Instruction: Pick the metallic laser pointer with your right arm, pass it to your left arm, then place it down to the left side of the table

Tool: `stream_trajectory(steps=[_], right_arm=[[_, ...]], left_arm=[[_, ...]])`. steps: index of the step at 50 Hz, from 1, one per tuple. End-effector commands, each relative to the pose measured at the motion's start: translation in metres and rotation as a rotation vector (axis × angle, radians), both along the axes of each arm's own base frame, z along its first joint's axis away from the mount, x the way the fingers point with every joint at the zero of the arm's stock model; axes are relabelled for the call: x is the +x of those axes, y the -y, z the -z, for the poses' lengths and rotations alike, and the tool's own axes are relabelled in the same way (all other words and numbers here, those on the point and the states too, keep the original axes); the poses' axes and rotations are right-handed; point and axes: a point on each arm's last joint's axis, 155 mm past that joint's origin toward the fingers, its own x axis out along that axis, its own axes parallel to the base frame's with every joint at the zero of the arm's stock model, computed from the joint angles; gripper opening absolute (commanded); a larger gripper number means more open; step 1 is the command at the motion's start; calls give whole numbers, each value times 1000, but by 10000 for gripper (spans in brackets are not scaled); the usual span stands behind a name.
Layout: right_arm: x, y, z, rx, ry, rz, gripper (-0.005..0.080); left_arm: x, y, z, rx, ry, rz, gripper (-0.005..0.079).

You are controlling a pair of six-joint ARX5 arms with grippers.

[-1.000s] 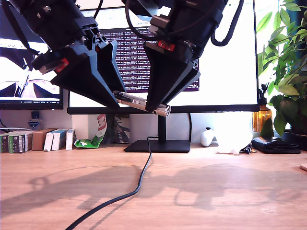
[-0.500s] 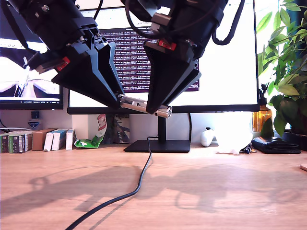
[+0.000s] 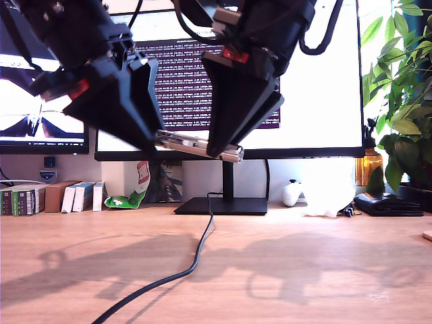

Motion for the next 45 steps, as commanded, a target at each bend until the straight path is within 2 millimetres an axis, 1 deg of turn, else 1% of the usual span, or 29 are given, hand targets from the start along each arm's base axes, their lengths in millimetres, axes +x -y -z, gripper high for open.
stream_trajectory(steps=[1,16,24,39,42,45], right_arm=[[-1,-12,-10,28,18,-23,-11],[-3,-15,-10,31,20,-31,-11],[-3,-15,-10,30,24,-38,-11],[-2,-10,-9,14,24,-44,-11],[-2,-10,-8,12,22,-45,-11],[-2,-9,-8,13,23,-45,-11]], left_arm=[[2,1,3,3,-6,1,311],[1,0,3,6,-10,1,311],[-6,-2,7,23,-34,7,311],[-1,-4,7,31,-15,-7,310],[0,-3,6,28,-9,-8,301],[0,-3,5,27,-9,-8,272]])
